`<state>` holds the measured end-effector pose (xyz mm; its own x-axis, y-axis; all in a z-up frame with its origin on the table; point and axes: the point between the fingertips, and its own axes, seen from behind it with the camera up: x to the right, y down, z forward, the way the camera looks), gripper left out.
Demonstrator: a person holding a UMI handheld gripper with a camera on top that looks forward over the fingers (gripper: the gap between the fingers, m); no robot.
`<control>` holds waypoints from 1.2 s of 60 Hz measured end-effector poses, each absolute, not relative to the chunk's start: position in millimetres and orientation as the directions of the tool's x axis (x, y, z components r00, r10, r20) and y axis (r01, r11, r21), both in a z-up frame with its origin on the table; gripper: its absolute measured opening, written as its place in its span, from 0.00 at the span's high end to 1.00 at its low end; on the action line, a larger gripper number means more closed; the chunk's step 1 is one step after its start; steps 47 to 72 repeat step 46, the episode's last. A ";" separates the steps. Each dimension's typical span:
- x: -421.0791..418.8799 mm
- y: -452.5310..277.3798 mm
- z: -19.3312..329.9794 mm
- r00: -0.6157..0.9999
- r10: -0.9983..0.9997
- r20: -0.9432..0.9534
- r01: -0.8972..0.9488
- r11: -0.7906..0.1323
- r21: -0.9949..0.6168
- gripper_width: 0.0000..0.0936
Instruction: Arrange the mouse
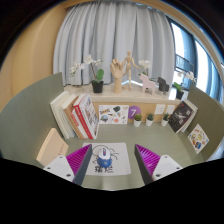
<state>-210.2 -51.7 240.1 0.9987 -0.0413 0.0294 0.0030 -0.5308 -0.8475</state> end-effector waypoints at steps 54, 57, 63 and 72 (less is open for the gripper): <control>-155.2 -226.1 252.1 0.997 -0.077 -0.013 -0.050 -0.508 -0.860 0.10; -155.2 -226.1 252.1 0.997 -0.077 -0.013 -0.050 -0.508 -0.860 0.10; -155.2 -226.1 252.1 0.997 -0.077 -0.013 -0.050 -0.508 -0.860 0.10; -155.2 -226.1 252.1 0.997 -0.077 -0.013 -0.050 -0.508 -0.860 0.10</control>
